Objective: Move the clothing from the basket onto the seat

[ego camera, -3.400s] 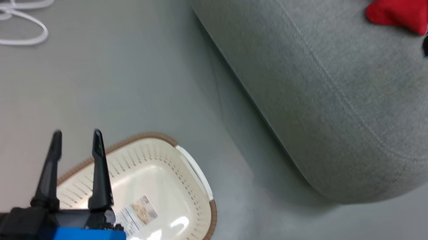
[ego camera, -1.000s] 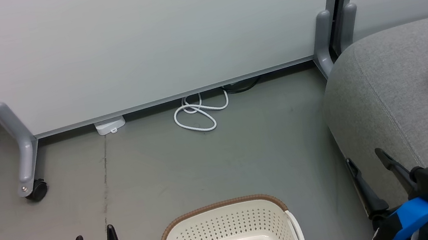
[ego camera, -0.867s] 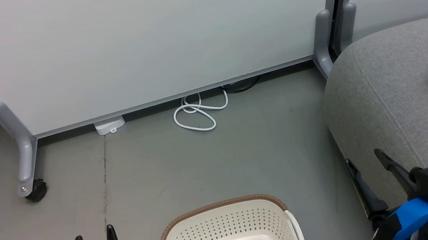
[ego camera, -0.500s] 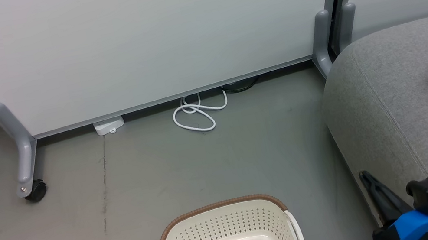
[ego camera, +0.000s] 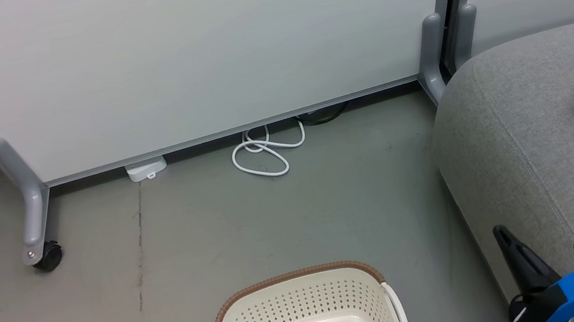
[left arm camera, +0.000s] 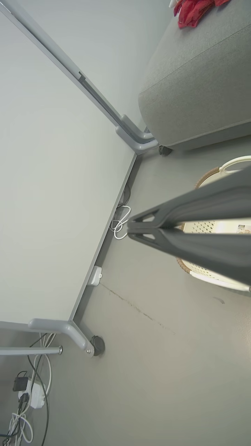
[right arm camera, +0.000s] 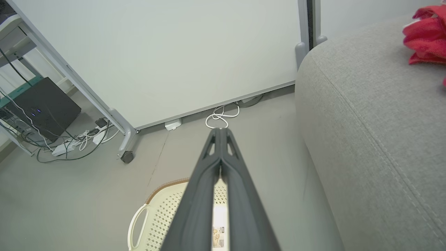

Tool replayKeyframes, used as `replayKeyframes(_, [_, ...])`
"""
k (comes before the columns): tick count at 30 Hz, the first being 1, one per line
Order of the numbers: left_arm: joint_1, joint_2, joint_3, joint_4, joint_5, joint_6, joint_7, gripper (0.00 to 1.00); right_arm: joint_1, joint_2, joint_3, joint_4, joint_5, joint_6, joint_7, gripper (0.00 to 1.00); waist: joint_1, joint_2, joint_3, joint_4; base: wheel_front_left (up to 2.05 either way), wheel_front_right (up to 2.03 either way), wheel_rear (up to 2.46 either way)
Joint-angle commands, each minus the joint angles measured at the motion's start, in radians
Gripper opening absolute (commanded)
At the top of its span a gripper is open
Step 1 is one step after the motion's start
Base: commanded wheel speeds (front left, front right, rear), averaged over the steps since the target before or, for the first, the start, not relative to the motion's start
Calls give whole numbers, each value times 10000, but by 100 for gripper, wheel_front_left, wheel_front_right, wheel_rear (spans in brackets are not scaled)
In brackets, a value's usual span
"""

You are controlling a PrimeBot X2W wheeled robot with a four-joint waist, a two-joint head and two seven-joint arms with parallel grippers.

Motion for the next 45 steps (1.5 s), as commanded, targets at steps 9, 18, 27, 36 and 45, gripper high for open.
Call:
replayKeyframes(9, [-570,-58,362,-36,-1428,-232,323,0,-362,-14,-195,-126,1756,1,181,0,0,0,-5,4,0,0,0])
replayKeyframes(18, [-825,-139,607,46,-2574,-406,595,0,-470,-16,-330,-113,3152,1,346,0,0,0,-10,7,0,0,0])
replayKeyframes(27, [-1060,-209,833,125,-3614,-559,840,0,-563,-18,-451,-98,4424,2,501,0,0,0,-15,10,0,0,0])
replayKeyframes(36, [-1274,-279,1036,197,-4566,-703,1068,0,-643,-21,-564,-85,5577,2,630,0,0,0,-20,14,0,0,0])
replayKeyframes(45, [-1466,-349,1223,263,-5428,-845,1280,0,-715,-23,-667,-70,6631,3,764,0,0,0,-25,17,0,0,0])
